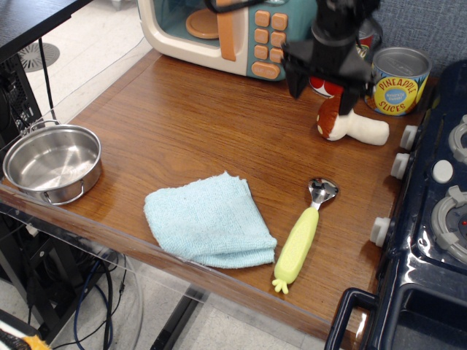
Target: PLACE THE MASHROOM GAS STOVE AND TIN CENTER
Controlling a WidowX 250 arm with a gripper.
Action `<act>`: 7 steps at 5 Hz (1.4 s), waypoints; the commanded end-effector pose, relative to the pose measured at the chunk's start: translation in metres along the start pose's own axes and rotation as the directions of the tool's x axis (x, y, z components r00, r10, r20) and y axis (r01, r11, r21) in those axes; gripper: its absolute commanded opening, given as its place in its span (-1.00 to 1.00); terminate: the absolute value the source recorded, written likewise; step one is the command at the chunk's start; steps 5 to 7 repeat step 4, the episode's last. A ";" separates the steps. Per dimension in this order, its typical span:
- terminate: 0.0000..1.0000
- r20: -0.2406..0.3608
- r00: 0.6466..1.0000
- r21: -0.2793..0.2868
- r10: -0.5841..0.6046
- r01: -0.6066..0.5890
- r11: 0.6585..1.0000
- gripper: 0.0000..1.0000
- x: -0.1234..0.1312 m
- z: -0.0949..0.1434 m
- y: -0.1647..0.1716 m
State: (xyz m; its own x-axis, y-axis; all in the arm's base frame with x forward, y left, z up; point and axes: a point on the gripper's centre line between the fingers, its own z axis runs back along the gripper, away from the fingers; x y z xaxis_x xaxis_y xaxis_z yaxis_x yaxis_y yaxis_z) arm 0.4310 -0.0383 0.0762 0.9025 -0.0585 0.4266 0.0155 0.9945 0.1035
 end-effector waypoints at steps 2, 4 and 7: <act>-1.00 0.092 0.994 -0.016 0.052 -0.051 0.999 1.00 -0.001 0.076 0.032; 1.00 0.092 0.994 -0.016 0.052 -0.051 0.999 1.00 -0.001 0.076 0.032; 1.00 0.092 0.994 -0.016 0.052 -0.051 0.999 1.00 -0.001 0.076 0.032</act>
